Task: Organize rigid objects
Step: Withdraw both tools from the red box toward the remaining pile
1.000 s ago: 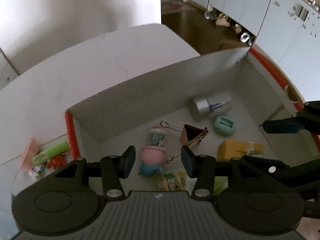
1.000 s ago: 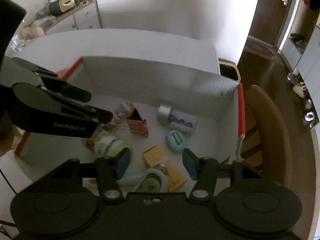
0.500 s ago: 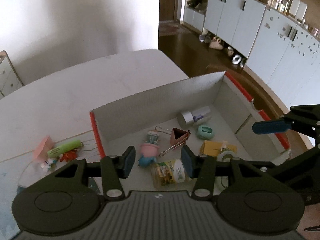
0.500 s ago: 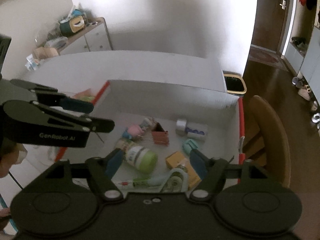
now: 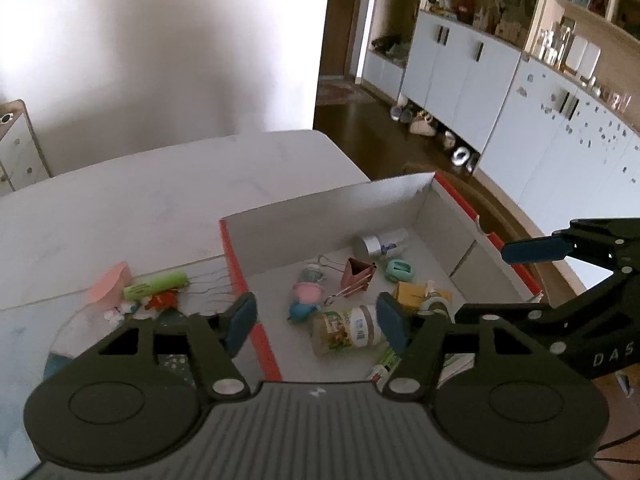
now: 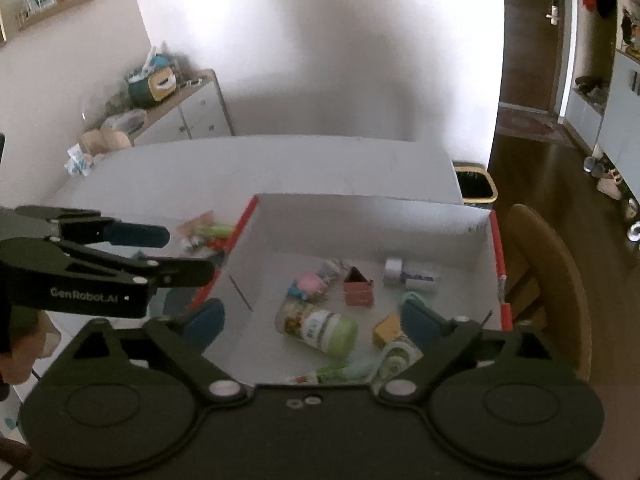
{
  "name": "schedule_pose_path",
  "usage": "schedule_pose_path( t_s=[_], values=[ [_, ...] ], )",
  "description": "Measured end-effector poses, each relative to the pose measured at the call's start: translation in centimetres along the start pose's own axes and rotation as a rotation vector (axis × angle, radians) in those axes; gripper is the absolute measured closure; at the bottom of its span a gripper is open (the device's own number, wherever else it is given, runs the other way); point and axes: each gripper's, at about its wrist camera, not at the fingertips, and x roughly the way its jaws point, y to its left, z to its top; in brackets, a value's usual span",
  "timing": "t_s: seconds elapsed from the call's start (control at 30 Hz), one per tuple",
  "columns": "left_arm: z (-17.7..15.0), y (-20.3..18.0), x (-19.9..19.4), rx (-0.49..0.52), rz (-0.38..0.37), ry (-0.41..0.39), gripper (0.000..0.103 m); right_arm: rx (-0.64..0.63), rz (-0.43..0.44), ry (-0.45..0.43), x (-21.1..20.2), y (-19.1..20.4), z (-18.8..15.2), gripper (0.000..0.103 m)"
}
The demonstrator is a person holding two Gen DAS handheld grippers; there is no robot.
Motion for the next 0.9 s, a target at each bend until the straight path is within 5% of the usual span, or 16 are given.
schedule_pose_path(
  t_s=[0.37,0.9],
  values=[
    [-2.1,3.9,-3.0,-0.033,0.003,-0.057,0.024,0.045,0.027,-0.067,0.2,5.0,-0.7,0.001],
    [-3.9,16.0,-3.8,-0.101,0.058,-0.083,0.022,0.069,0.048,-0.055,4.4,13.4,-0.3,0.0]
  ],
)
